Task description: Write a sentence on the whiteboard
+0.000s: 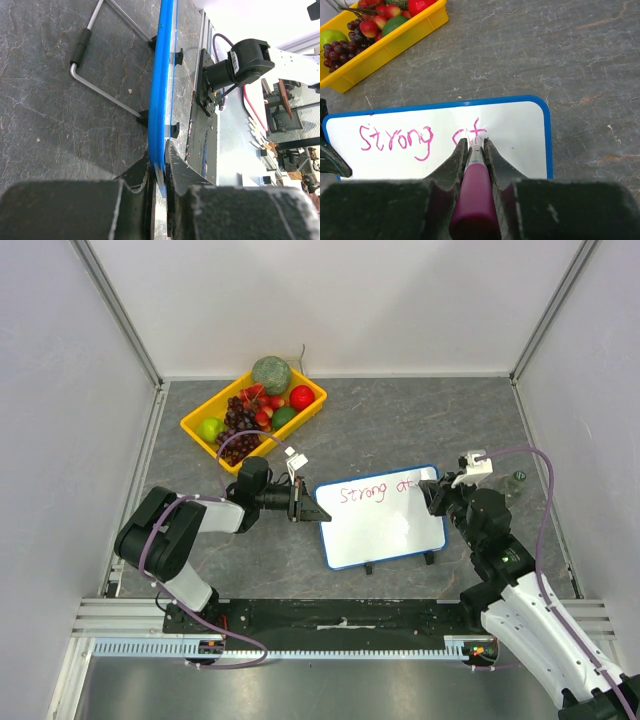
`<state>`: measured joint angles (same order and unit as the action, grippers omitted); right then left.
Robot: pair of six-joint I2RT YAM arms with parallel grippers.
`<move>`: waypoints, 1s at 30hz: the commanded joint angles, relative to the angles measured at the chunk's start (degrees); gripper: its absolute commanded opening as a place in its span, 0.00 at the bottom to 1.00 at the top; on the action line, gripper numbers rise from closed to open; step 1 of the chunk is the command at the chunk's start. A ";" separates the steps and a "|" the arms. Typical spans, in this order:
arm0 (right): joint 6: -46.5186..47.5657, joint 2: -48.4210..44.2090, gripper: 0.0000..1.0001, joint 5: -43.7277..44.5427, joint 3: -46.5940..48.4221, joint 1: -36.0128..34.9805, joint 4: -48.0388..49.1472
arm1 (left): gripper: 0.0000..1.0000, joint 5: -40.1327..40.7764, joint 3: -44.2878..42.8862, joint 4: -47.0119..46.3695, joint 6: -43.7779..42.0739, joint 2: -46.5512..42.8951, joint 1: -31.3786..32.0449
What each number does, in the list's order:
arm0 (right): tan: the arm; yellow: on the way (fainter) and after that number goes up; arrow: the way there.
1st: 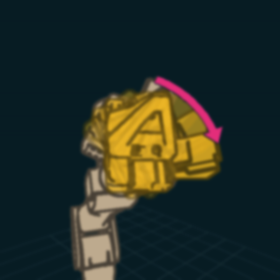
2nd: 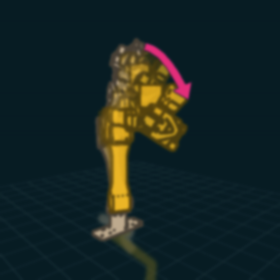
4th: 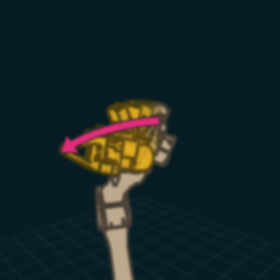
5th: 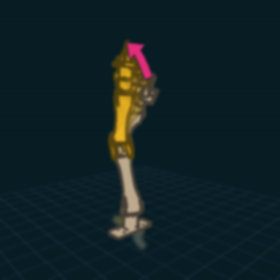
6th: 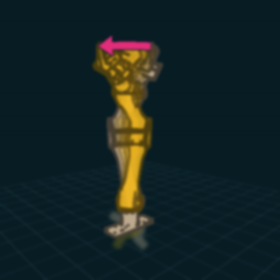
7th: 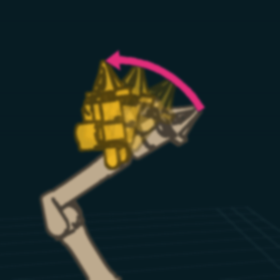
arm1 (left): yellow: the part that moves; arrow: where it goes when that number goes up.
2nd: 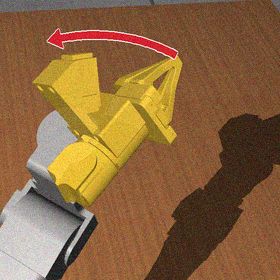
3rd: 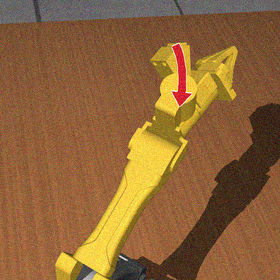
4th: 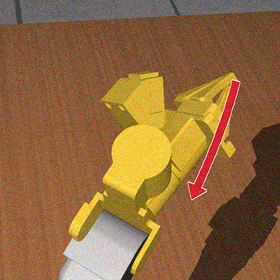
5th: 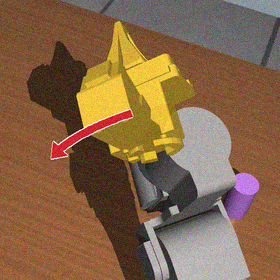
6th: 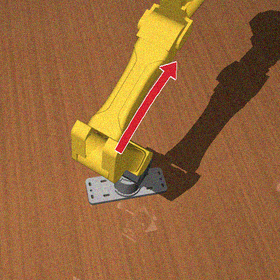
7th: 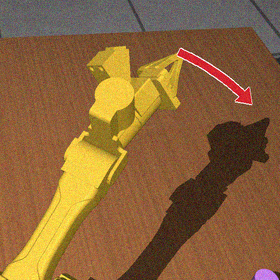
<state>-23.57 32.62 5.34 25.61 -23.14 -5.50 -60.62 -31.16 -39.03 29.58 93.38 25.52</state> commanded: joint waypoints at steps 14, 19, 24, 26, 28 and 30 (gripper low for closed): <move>0.37 -3.00 0.00 2.04 -0.47 0.02 -5.31 | 0.02 1.73 0.57 1.41 -4.27 1.19 -0.12; 0.55 -1.60 0.00 3.62 0.85 -0.07 -4.35 | 0.02 1.73 0.66 1.41 -4.18 1.10 -0.12; 0.55 -0.54 0.00 4.59 2.34 -0.07 -2.77 | 0.02 1.73 0.66 1.41 -4.18 1.01 -0.12; 0.46 -0.45 0.00 4.94 3.22 -0.07 -2.59 | 0.02 1.73 0.57 1.50 -4.18 1.01 -0.12; 0.20 -1.15 0.00 4.76 3.83 0.02 -2.41 | 0.02 1.73 0.57 1.50 -4.18 1.18 -0.12; -0.07 -2.38 0.00 3.45 4.63 -0.07 -2.41 | 0.02 1.73 0.57 1.50 -4.18 1.10 -0.12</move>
<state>-23.57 31.57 7.84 26.83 -23.16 -9.52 -60.62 -31.16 -38.94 29.58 93.38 25.52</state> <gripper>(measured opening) 0.173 0.130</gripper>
